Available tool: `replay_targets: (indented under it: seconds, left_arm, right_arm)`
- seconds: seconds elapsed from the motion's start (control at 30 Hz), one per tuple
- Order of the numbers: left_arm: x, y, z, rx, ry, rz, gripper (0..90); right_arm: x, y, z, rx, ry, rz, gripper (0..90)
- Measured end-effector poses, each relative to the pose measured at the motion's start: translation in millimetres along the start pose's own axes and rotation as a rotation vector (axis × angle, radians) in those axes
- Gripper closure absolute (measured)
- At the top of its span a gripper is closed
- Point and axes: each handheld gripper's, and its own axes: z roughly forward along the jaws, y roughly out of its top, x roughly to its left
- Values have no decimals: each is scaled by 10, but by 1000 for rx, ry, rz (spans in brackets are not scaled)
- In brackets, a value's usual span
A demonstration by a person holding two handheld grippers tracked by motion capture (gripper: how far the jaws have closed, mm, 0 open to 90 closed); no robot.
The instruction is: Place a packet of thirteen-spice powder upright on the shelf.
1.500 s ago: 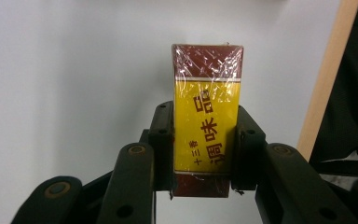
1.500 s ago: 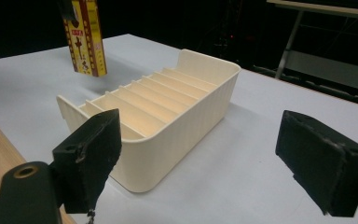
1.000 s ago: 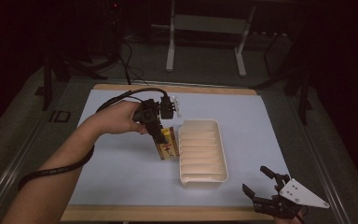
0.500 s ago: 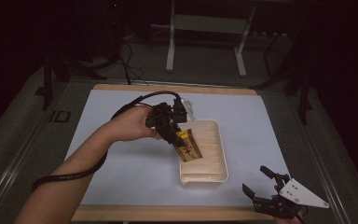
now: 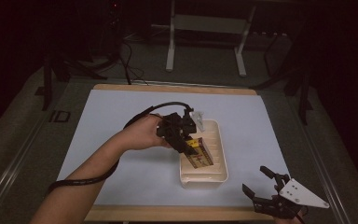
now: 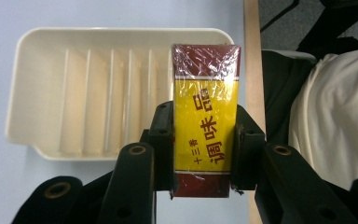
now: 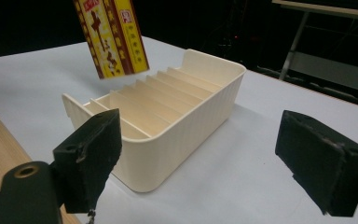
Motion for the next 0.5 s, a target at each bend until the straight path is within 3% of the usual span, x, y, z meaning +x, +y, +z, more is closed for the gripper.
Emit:
replay_targets:
  seconds: [0.23,0.5]
  left_arm:
    - [-2,9,99,13,9,24,679]
    - [34,-34,241,77,-4,37,679]
  right_arm:
    - [4,0,3,1,3,-4,146]
    - [8,1,5,3,7,-8,146]
